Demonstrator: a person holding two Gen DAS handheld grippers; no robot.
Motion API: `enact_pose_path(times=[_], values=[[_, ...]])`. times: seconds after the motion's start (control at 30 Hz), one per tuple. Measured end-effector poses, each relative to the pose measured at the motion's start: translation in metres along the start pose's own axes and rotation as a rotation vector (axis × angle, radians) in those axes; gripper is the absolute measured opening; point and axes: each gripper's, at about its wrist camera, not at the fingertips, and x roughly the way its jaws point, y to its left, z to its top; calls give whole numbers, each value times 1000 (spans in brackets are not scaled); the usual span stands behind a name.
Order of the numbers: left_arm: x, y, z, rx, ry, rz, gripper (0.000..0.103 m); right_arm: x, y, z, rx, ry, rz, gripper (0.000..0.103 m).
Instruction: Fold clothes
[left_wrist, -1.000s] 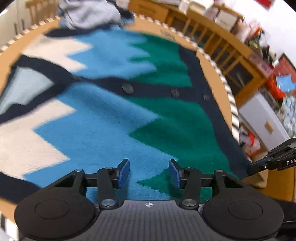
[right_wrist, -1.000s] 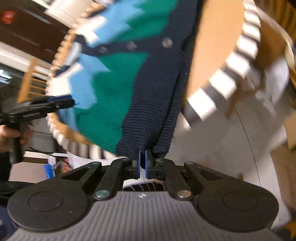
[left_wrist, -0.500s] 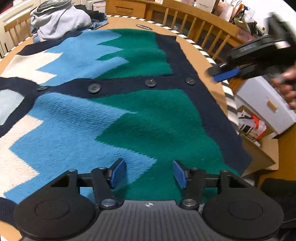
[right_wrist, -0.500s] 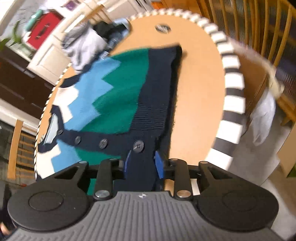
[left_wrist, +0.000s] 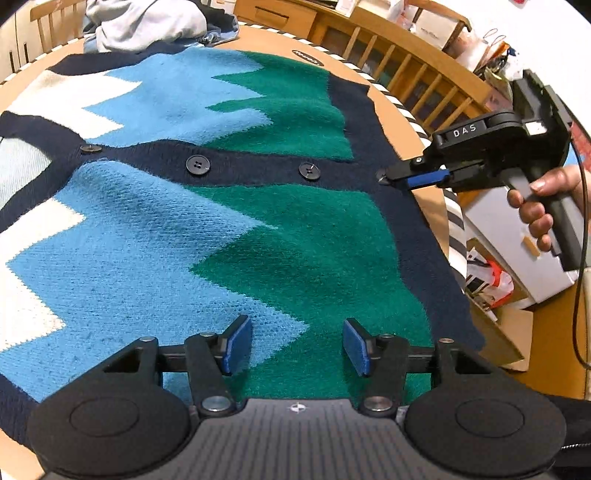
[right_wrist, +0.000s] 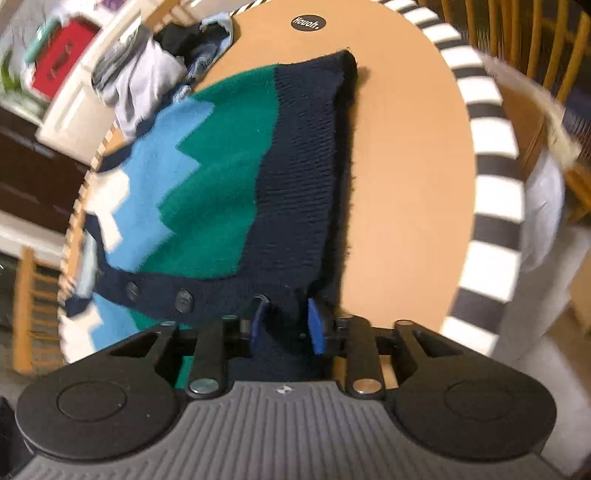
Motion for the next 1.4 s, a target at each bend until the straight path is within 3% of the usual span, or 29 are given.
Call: enact_pose_path(times=[0.03, 0.23, 0.33, 0.4, 0.5, 0.6, 0.7, 0.77, 0.83, 0.93, 0.97, 1.03, 1.13, 1.23, 1.3, 1.37, 1.4], values=[[0, 0, 1, -5, 1, 0, 56, 1, 2, -1, 2, -7, 12, 9], [-18, -6, 16, 34, -31, 43, 56, -33, 28, -1, -142, -86, 40, 6], [-20, -7, 20, 43, -43, 53, 58, -44, 22, 3, -156, -108, -43, 6], [-11, 0, 17, 4, -15, 70, 57, -34, 17, 2, -138, -64, -90, 6], [-5, 10, 10, -58, 10, 60, 57, -28, 25, -4, -200, -77, -129, 6], [-7, 13, 4, -59, 7, 48, 56, -10, 25, -8, -252, -55, -220, 7], [-14, 15, -2, -76, 30, 36, 56, -12, 23, -5, -229, -99, -263, 12], [-17, 14, -10, -73, 38, 28, 56, -24, 24, -3, -244, -173, -359, 12], [-18, 9, -16, -42, 52, 21, 57, -38, 29, -4, -240, -207, -297, 12], [-20, 3, -24, -19, 70, -1, 59, -36, 55, -18, -277, -127, -66, 18], [-20, 2, -25, -18, 75, -4, 59, -28, 67, -24, -316, -98, -29, 23], [-21, 1, -25, -28, 95, -17, 60, -3, 88, -34, -365, -43, 28, 22], [-23, 4, -27, -58, 132, -50, 60, 38, 120, -40, -415, -7, 86, 22], [-27, 8, -33, -60, 141, -59, 58, 74, 140, -45, -473, 28, 29, 22], [-37, 12, -36, -79, 133, -57, 56, 79, 142, -54, -486, 31, -1, 18], [-54, 19, -35, -98, 85, -63, 55, 75, 150, -60, -548, 152, 43, 20], [-63, 23, -34, -107, 60, -65, 55, 71, 153, -60, -566, 160, 57, 22]])
